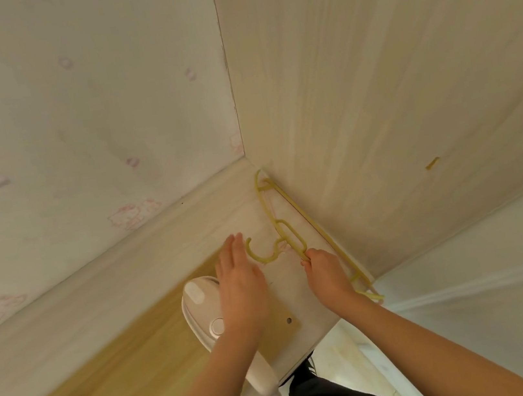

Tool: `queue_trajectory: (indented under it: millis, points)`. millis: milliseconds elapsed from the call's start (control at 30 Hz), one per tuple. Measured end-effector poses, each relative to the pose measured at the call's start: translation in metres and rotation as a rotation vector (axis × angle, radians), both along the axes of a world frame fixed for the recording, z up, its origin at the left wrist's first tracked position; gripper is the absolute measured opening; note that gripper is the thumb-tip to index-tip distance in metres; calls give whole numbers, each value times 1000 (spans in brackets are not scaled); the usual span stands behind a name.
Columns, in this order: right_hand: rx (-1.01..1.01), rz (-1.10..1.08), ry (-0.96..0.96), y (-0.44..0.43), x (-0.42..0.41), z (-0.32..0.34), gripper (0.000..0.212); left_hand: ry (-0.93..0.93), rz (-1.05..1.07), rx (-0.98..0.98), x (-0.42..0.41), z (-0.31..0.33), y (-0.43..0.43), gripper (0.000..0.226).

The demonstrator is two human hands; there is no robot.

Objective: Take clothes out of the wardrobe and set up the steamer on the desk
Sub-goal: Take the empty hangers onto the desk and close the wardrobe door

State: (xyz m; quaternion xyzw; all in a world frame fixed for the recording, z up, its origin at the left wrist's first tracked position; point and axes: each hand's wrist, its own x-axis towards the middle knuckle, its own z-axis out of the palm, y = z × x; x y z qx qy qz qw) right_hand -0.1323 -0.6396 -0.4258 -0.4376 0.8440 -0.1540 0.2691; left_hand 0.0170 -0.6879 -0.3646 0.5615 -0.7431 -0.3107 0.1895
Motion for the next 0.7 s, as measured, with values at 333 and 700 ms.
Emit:
queue_trajectory:
  millis: [333, 700]
  points:
    - [52, -38, 0, -5, 8, -21, 20, -699, -480, 12, -19, -31, 14, 75]
    - [77, 22, 138, -2, 20, -38, 20, -754, -489, 237, -20, -59, 14, 79]
